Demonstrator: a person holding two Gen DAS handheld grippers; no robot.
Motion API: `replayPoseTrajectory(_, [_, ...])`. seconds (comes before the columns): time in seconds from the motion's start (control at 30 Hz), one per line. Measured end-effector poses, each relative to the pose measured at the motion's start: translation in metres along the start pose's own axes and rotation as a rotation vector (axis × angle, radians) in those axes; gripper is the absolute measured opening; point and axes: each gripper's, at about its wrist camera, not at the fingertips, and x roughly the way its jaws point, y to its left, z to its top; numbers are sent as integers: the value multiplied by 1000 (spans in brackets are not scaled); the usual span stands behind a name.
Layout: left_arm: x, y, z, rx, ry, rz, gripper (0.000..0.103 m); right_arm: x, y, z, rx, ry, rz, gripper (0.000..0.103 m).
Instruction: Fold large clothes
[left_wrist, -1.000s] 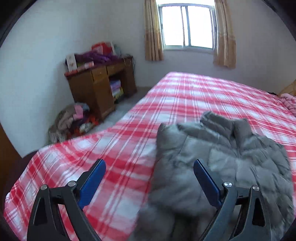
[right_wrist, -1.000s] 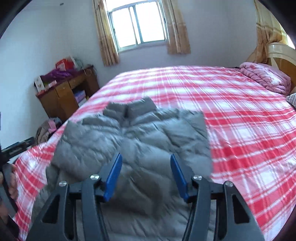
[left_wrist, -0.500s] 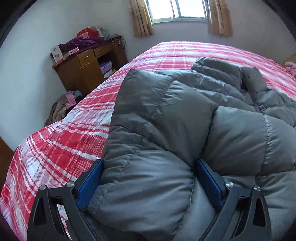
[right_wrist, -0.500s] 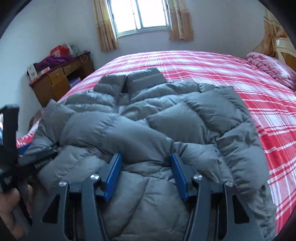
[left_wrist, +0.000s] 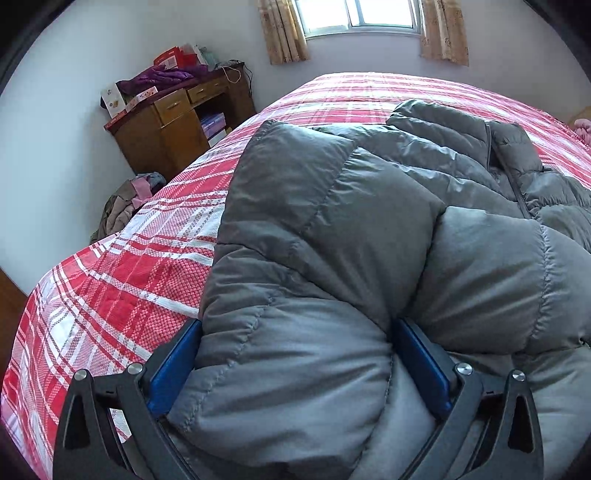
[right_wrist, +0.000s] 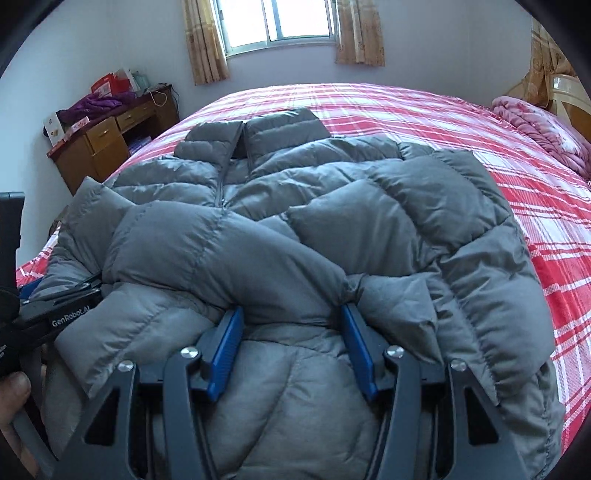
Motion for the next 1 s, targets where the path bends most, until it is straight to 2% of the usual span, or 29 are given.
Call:
replayPoseTrajectory(0.13, [-1, 0, 3, 6, 5, 1, 102, 2, 4, 0, -14, 5, -18, 58])
replayPoseTrajectory(0.2, [-7, 7, 11, 13, 50, -6, 102, 2, 5, 1, -23, 13, -25, 58])
replayPoseTrajectory(0.27, [-34, 22, 23, -17, -10, -34, 102, -5, 4, 6, -45, 27, -12, 57])
replayPoseTrajectory(0.3, [-52, 28, 32, -25, -70, -62, 102, -16, -1, 9, -21, 8, 14, 57])
replayPoseTrajectory(0.33, [-62, 31, 41, -26, -99, -77, 102, -30, -8, 14, 10, -34, 34, 58])
replayPoseTrajectory(0.4, [-69, 32, 59, -42, -122, -82, 102, -52, -15, 25, 34, -118, 19, 58])
replayPoseTrajectory(0.5, [-52, 31, 75, -73, -112, -8, 102, -61, -23, 48, 74, -174, -17, 58])
replayPoseTrajectory(0.53, [-38, 29, 78, -82, -84, 23, 102, -58, -24, 54, 84, -174, -41, 58])
replayPoseTrajectory(0.6, [-6, 24, 77, -82, -7, 65, 102, -38, -28, 64, 114, -138, -83, 58])
replayPoseTrajectory(0.67, [15, 21, 70, -75, 37, 89, 102, -15, -29, 66, 116, -75, -97, 58])
replayPoseTrajectory(0.73, [29, 20, 58, -76, 40, 86, 102, 7, -32, 60, 104, -43, -140, 59])
replayPoseTrajectory(0.8, [31, 18, 47, -82, 25, 68, 102, 22, -39, 51, 104, -10, -143, 59])
replayPoseTrajectory(1.0, [41, 24, 42, -138, 48, 22, 102, 31, -38, 44, 84, 8, -151, 60])
